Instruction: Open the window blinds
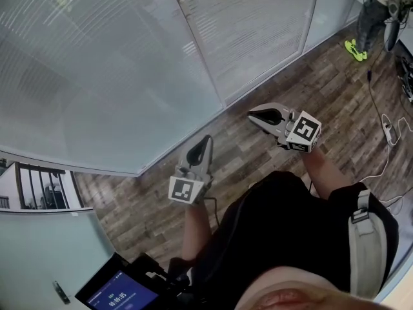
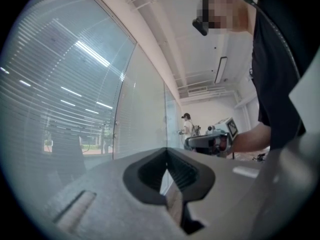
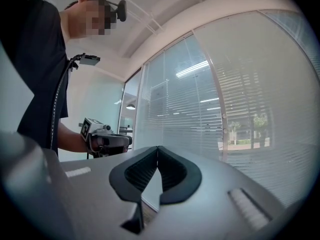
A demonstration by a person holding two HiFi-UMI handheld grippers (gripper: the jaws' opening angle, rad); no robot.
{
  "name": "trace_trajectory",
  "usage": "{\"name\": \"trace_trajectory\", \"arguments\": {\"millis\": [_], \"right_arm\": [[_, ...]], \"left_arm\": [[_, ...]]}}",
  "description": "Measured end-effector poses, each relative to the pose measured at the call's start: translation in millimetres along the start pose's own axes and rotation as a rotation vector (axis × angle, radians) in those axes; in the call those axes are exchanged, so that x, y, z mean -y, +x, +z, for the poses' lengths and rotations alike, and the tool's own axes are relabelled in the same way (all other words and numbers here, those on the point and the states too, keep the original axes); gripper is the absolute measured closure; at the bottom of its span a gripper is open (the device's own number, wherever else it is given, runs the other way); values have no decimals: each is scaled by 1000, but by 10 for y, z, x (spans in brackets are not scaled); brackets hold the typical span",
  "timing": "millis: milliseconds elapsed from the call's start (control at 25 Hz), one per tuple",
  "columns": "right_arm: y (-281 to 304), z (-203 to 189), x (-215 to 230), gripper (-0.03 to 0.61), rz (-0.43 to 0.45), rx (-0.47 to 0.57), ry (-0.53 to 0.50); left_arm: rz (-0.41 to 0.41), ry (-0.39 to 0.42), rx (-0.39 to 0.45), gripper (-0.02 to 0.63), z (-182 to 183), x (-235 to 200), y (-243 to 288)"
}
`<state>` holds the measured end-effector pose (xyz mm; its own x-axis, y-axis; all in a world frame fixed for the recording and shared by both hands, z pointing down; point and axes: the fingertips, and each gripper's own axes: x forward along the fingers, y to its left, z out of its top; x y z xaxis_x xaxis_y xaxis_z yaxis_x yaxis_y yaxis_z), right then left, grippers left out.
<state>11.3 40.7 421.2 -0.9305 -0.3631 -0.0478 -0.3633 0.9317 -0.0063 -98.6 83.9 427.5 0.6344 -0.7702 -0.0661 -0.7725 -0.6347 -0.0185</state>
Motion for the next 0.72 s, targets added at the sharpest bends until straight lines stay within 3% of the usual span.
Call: {"name": "trace_trajectory", "arguments": {"millis": [240,720], "right_arm": [[65,-47,-42,574,11,-46,-39],[120,-59,127,574,13,-64,-14]], "left_arm": [[5,-22,8,611,-124,-49,-44],[26,-35,9,611,-155,-176,71]]}}
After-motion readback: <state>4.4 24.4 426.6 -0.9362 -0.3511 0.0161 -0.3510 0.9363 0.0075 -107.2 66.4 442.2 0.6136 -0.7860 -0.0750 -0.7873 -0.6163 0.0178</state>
